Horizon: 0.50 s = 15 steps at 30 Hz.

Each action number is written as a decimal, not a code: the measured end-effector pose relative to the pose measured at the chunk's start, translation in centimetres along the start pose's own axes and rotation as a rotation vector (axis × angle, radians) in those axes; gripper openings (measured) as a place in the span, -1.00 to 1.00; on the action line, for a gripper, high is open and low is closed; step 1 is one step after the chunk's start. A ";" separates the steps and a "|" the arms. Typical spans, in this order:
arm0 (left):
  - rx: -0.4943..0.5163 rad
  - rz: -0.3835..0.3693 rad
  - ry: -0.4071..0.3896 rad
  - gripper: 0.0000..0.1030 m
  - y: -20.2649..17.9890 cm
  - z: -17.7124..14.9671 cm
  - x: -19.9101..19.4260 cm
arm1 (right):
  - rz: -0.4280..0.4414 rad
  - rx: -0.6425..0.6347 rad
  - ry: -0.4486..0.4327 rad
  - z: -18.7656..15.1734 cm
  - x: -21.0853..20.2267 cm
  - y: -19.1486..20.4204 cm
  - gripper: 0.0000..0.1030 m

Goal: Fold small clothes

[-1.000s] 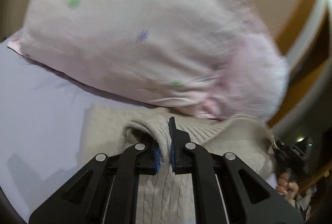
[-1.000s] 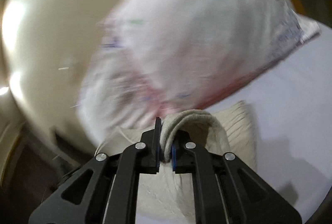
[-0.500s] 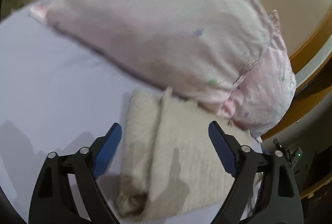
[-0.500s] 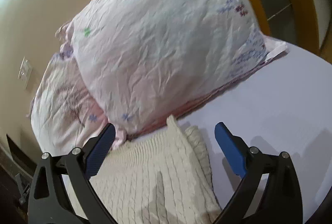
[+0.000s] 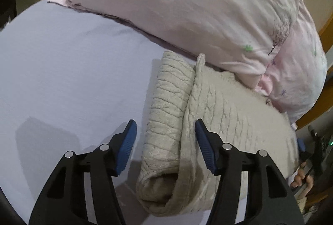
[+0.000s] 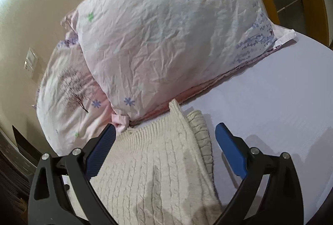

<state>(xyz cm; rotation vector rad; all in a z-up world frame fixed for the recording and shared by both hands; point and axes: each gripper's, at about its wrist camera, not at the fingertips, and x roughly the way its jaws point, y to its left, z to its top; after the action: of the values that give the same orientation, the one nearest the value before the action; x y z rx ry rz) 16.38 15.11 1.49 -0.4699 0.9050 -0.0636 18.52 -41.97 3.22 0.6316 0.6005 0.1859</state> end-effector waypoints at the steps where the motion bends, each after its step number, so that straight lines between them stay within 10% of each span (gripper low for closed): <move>1: 0.019 -0.005 0.008 0.22 -0.3 0.1 0.2 | 0.009 0.007 -0.004 0.1 -0.2 -0.2 0.87; 4: 0.041 -0.036 0.030 0.09 -0.8 0.4 0.7 | 0.025 0.027 0.014 0.4 0.0 -0.5 0.87; 6: -0.057 -0.138 0.071 -0.54 -0.1 0.3 1.4 | 0.036 0.027 0.026 0.3 0.1 -0.4 0.87; 11: -0.181 -0.382 0.062 -0.62 -2.8 0.9 0.4 | 0.039 -0.004 0.038 0.6 0.0 0.0 0.87; 15: -0.122 -0.691 0.070 -0.62 -12.7 2.2 -0.5 | 0.033 0.022 0.018 1.0 -0.5 -0.7 0.87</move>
<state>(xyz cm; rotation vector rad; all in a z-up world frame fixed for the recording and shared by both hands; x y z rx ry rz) 19.57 4.60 8.31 -0.8829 0.7821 -0.6604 18.67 -43.20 3.65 0.6615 0.6103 0.2163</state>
